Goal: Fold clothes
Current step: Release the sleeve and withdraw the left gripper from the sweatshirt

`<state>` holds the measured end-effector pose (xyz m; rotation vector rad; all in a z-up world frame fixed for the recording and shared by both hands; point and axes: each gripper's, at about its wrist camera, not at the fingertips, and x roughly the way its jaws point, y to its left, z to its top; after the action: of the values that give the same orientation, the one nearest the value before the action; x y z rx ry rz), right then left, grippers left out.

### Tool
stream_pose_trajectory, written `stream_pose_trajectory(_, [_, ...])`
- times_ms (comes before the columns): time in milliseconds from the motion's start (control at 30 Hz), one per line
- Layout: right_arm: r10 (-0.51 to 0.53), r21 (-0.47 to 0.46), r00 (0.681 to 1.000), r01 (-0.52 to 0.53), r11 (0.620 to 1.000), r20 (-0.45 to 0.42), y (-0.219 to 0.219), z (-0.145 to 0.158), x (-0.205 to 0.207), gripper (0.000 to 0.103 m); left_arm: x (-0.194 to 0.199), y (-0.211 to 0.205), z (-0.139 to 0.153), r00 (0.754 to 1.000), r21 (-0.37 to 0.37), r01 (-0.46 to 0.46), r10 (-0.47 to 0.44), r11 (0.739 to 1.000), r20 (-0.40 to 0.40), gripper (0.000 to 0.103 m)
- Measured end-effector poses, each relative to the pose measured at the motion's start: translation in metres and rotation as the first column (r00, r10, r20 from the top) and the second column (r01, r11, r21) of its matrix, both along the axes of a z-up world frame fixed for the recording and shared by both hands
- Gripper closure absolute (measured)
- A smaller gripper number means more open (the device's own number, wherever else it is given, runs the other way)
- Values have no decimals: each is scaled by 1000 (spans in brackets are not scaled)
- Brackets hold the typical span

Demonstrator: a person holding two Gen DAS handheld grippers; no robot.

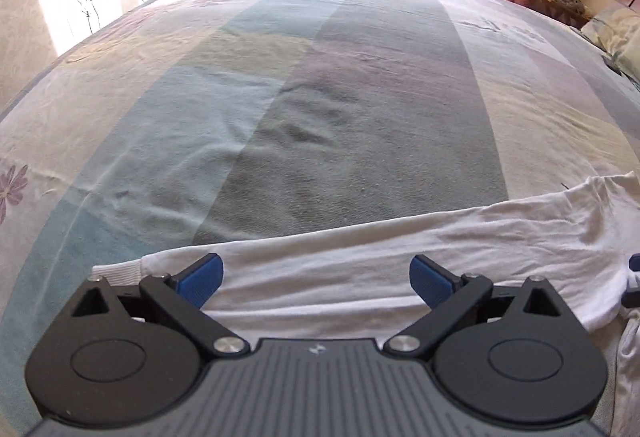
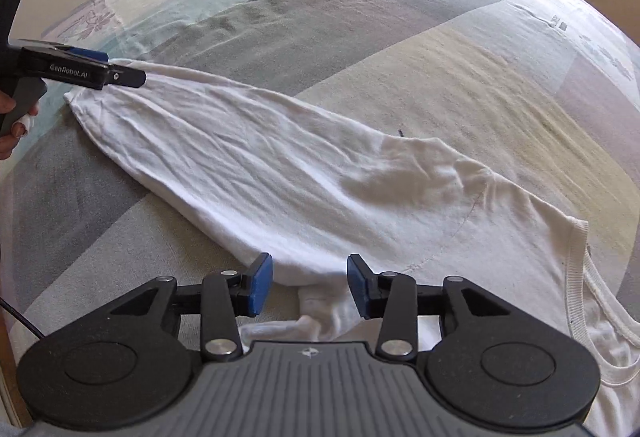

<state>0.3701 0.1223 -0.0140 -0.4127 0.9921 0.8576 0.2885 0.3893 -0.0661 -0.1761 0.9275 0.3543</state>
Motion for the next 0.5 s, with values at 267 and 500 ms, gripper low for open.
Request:
stream_pose_trajectory(267, [-67, -20, 996, 68, 998, 55, 35, -22, 45, 46, -30, 23, -25, 995, -41, -104, 103, 994, -13, 0])
stream_pose_trajectory(500, [-177, 18, 980, 176, 984, 95, 61, -40, 87, 25, -33, 31, -19, 988, -41, -149, 146, 988, -51, 1])
